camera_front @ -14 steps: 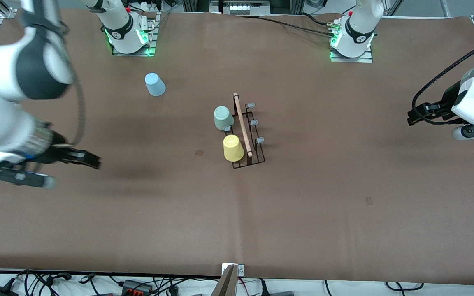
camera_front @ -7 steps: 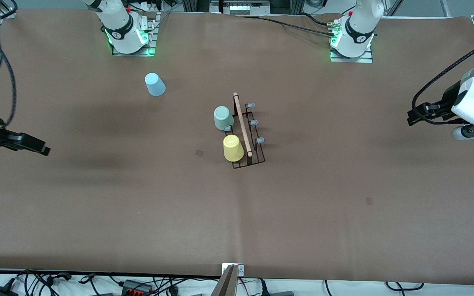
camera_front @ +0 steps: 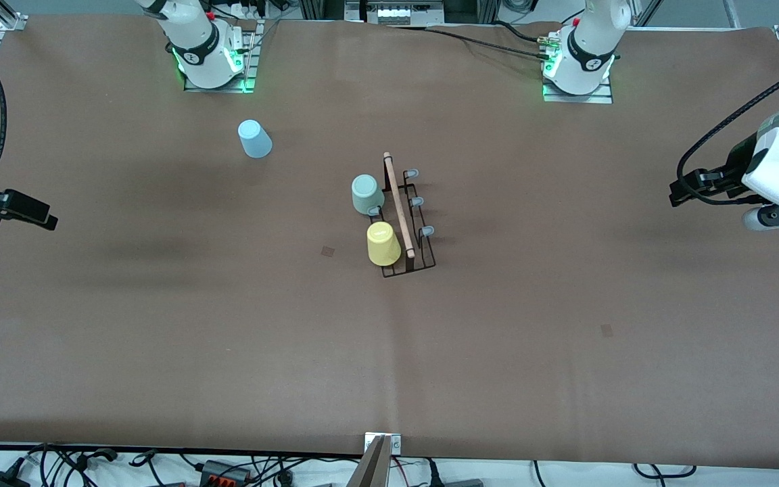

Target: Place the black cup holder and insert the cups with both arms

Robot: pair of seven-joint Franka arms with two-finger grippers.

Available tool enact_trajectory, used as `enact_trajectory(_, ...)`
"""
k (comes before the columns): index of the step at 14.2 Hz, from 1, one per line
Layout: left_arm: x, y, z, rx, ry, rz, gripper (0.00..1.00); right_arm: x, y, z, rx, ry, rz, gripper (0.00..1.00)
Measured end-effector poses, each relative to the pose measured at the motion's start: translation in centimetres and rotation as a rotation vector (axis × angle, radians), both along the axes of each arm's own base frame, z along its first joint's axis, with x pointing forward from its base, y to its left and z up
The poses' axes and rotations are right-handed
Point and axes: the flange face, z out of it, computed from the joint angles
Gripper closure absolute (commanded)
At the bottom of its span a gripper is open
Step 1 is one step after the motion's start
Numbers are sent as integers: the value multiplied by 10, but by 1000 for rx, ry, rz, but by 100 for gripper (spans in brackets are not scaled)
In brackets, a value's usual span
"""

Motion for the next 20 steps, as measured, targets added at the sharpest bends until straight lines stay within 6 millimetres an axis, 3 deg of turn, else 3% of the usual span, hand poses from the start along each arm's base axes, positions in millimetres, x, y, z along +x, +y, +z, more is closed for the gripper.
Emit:
enact_trajectory(3, 0, 0, 0, 0, 0, 0, 0, -7, 0, -19, -4, -13, 8, 0)
enact_trajectory(6, 0, 0, 0, 0, 0, 0, 0, -31, 1, -30, -12, -35, 10, 0)
enact_trajectory(12, 0, 0, 0, 0, 0, 0, 0, -60, 2, 2, -38, -48, 22, 0)
enact_trajectory(20, 0, 0, 0, 0, 0, 0, 0, -66, 4, 8, -36, -31, 26, 0)
